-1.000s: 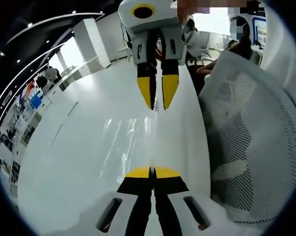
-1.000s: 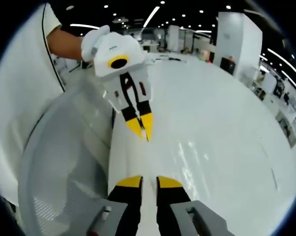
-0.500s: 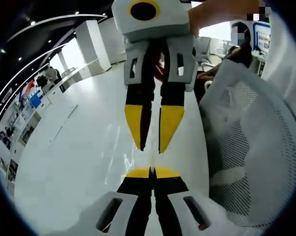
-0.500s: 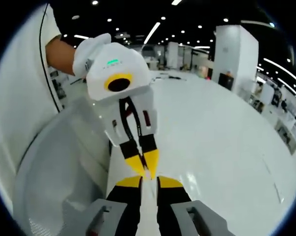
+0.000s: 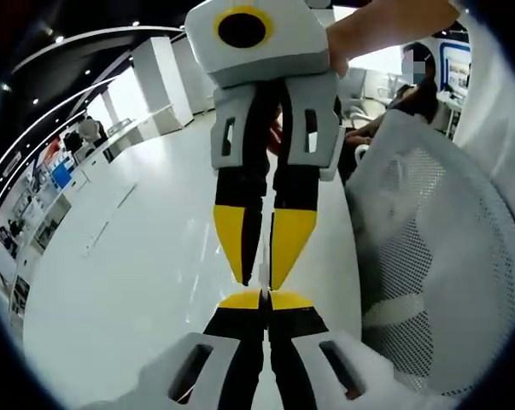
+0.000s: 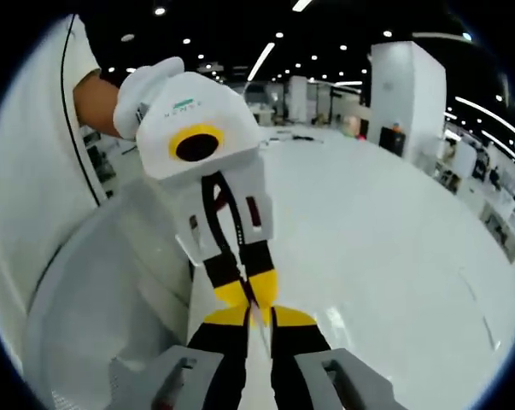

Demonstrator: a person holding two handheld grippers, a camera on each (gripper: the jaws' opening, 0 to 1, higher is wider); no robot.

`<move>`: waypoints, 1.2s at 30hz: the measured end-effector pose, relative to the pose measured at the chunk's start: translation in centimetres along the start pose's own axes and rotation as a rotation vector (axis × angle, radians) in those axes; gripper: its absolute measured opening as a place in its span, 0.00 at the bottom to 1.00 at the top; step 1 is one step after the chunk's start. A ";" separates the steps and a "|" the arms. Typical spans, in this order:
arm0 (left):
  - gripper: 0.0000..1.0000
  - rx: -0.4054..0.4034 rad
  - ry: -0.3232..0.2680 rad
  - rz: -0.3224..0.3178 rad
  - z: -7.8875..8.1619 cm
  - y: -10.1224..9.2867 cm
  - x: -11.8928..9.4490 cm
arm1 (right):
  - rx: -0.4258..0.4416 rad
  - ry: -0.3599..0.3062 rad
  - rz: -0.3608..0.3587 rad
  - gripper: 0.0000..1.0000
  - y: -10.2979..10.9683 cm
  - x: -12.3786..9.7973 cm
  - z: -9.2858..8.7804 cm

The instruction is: Open the resealable bag by pulling the two sides of the seal apart until the entire bag opening is separated and visibly accessible.

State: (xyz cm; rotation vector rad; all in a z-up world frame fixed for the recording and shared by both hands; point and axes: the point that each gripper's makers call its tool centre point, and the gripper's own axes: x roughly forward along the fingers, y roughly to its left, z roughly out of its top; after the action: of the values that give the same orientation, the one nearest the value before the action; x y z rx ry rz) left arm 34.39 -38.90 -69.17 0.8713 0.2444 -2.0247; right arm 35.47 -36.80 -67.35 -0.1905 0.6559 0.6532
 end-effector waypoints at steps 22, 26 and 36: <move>0.00 -0.071 0.022 -0.008 -0.5 -0.1 0.7 | 0.051 0.082 0.002 0.00 0.3 0.2 -1.3; 0.00 -0.070 0.023 -0.009 -0.6 0.0 0.9 | 0.049 0.099 -0.001 0.00 0.2 0.3 -1.6; 0.00 -0.088 0.031 -0.006 -1.3 0.1 0.9 | 0.064 0.144 -0.015 0.00 -0.2 -0.7 -3.5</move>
State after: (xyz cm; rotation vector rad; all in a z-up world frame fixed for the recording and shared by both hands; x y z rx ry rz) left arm 34.81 -38.96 -70.69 0.8479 0.3515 -1.9918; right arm 33.38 -38.57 -69.69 -0.1840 0.8125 0.6073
